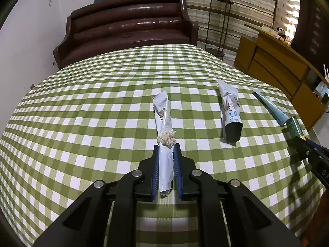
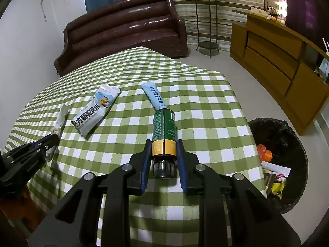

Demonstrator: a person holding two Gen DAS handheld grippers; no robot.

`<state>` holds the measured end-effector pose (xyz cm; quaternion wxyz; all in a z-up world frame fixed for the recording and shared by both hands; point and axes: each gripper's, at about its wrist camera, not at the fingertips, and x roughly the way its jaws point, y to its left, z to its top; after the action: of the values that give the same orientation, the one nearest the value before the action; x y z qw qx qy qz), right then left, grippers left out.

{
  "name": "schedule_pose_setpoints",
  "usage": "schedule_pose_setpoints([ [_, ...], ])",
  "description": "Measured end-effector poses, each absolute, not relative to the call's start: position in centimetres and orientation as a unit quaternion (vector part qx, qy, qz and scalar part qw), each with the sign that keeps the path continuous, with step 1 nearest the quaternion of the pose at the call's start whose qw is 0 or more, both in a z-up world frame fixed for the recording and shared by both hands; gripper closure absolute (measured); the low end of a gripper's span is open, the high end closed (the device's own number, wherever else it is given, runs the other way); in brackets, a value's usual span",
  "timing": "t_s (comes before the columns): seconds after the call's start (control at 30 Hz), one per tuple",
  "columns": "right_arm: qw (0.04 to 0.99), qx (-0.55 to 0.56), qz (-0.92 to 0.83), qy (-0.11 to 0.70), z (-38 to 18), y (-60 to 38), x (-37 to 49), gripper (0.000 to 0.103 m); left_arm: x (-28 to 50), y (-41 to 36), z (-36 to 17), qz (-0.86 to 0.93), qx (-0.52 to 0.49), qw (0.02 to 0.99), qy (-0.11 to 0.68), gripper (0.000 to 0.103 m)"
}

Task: Collect trash
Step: 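Grasp the rolled white paper with the left tool while the right tool holds the can, then carry the spray can and rolled paper over the bin with both tools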

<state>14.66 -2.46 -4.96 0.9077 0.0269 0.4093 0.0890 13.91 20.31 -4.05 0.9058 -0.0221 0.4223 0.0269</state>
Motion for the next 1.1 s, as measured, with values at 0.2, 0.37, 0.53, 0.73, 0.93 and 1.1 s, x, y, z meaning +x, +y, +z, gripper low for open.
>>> schedule_pose_setpoints([
  [0.2, 0.908, 0.024, 0.09, 0.408, -4.8, -2.1, 13.8, 0.08, 13.0, 20.3, -3.6, 0.023, -0.023, 0.909, 0.415, 0.088],
  [0.37, 0.909, 0.022, 0.091, 0.406, -4.6, -2.0, 13.0, 0.08, 12.1, 19.9, -3.1, 0.022, -0.021, 0.912, 0.408, 0.088],
  [0.53, 0.909, 0.023, 0.092, 0.406, -4.5, -2.1, 12.1, 0.08, 11.2, 19.2, -2.4, 0.019, -0.019, 0.916, 0.4, 0.088],
  [0.73, 0.91, 0.025, 0.093, 0.403, -4.4, -2.4, 10.7, 0.08, 9.9, 18.4, -1.9, 0.012, -0.018, 0.919, 0.393, 0.088],
  [0.93, 0.912, 0.026, 0.093, 0.398, -4.0, -3.2, 9.1, 0.08, 8.3, 16.5, -1.6, 0.0, -0.016, 0.922, 0.387, 0.088],
  [1.1, 0.915, 0.029, 0.087, 0.392, -3.4, -4.3, 8.1, 0.08, 7.1, 15.0, -1.2, -0.015, -0.01, 0.924, 0.381, 0.088],
])
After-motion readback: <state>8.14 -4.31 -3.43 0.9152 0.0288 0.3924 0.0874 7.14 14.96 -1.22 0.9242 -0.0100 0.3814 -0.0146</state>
